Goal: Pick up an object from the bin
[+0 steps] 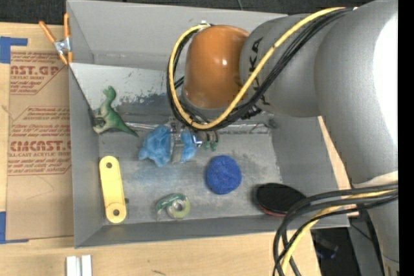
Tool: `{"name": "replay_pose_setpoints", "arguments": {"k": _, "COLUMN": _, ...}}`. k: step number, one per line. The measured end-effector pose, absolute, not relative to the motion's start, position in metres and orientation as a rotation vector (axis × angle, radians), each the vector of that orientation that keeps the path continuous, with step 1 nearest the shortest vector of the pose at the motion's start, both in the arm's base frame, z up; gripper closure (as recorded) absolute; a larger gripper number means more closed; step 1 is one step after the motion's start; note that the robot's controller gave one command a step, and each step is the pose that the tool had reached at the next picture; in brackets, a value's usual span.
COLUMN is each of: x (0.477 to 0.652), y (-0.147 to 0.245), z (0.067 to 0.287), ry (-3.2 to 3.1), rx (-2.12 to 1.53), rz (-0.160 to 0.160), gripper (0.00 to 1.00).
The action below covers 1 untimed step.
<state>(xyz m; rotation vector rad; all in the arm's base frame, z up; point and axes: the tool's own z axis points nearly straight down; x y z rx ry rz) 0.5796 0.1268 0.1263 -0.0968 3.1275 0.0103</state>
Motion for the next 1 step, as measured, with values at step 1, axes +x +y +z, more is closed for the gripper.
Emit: {"name": "replay_pose_setpoints", "arguments": {"k": 1, "x": 0.5893, "y": 0.1503, "z": 0.2444, "ry": 3.116, "rx": 0.185, "rz": 0.016, "gripper": 1.00}}
